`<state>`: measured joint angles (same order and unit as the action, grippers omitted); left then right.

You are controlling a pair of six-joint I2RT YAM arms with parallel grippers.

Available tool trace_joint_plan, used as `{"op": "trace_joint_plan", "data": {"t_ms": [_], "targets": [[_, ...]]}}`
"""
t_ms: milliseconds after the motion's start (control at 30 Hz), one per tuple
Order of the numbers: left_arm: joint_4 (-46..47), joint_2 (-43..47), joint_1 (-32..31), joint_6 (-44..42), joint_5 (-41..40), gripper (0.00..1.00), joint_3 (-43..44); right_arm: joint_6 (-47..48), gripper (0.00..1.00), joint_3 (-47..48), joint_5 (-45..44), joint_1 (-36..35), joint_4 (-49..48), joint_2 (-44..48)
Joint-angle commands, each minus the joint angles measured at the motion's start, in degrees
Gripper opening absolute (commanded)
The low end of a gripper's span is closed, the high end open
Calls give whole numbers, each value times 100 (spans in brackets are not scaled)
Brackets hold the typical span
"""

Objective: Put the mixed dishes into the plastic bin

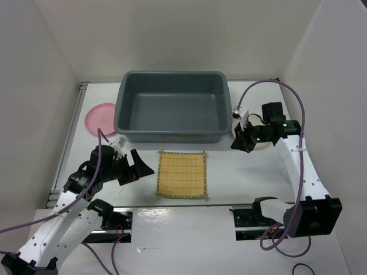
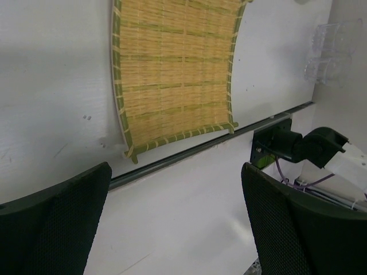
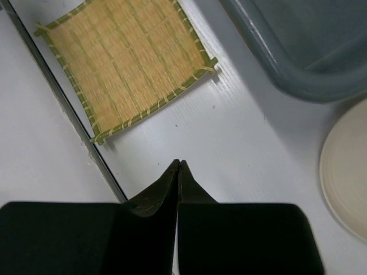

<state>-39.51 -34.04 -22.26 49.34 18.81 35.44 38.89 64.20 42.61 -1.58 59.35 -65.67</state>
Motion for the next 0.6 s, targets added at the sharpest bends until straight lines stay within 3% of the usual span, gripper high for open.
{"op": "trace_joint_plan", "data": {"t_ms": [0,100,300,400,567], "targets": [[565,-67,-59,505,-70,100,-221,267,0,92,-163,-342,-64,-314],[567,-313,-112,506,-359,100,-222,478,0,40,-647,-816,-169,-446],[820,-1498,-981,568,-1590,100,165,830,0,-163,-1720,-1783,-714,-578],[1092,-2253,-1131,637,-1643,100,78,830,0,-163,-1774,-2187,-855,-938],[1357,-2467,-1184,761,-1714,100,-142,690,0,-110,-2300,-3013,-1145,-1666]]}}
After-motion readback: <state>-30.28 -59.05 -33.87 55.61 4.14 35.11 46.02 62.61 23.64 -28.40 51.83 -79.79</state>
